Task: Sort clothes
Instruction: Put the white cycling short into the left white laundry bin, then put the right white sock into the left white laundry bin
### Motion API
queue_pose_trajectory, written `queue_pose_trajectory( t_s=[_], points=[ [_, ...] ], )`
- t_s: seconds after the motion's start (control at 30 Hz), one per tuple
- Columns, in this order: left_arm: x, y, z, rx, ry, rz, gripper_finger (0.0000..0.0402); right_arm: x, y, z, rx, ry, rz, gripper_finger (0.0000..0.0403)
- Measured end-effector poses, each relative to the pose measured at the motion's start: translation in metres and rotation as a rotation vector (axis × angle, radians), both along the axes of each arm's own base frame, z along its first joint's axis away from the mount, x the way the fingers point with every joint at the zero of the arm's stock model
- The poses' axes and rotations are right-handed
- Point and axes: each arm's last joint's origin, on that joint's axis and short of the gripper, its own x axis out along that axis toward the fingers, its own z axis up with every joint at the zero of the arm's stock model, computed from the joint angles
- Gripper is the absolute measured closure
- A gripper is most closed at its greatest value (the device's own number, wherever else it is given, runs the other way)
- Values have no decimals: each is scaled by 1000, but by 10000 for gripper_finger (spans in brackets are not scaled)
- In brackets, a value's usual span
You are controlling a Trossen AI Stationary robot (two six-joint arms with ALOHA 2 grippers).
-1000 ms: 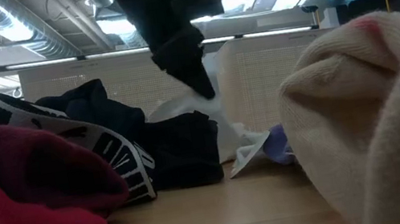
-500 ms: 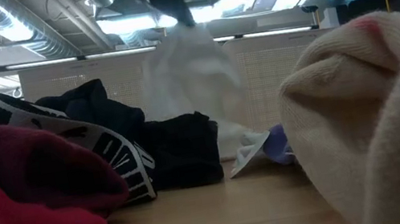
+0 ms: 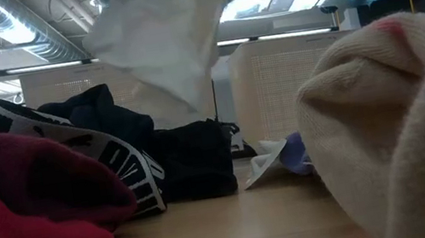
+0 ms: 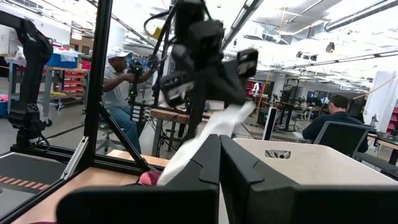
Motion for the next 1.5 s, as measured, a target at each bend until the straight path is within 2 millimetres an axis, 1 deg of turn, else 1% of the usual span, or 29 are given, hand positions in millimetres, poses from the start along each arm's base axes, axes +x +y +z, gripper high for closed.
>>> queue_pose_trajectory(
  t_s=[0.17, 0.4, 0.5, 0.6, 0.8, 0.93, 1.0, 1.17, 1.27, 1.37, 1.5],
  points=[
    [-21, 17, 27, 43, -106, 33, 397, 0, 0, 0, 0, 0, 0, 397],
    [-49, 50, 60, 142, -245, 141, 398, 0, 0, 0, 0, 0, 0, 397],
    [-58, 64, 70, 188, -286, 197, 394, 0, 0, 0, 0, 0, 0, 397],
    [-62, 80, 76, 233, -309, 242, 393, 0, 0, 0, 0, 0, 0, 397],
    [-72, 112, 80, 284, -319, 312, 399, 0, 0, 0, 0, 0, 1, 397],
    [-81, 133, 76, 282, -291, 399, 395, 0, 0, 0, 0, 2, 0, 397],
    [-84, 142, 68, 265, -267, 435, 396, 0, 0, 0, 0, 2, 0, 397],
    [-86, 163, 40, 165, -238, 511, 399, 0, 0, 0, -19, 1, -5, 397],
    [-86, 172, 20, 113, -225, 544, 393, 0, 0, 0, -20, 0, -6, 397],
    [-85, 176, 2, 86, -179, 538, 383, 0, 0, 0, -21, 0, -5, 397],
    [-87, 181, -16, 15, -123, 523, 360, 0, 0, 0, -20, 1, -5, 397]
  ],
)
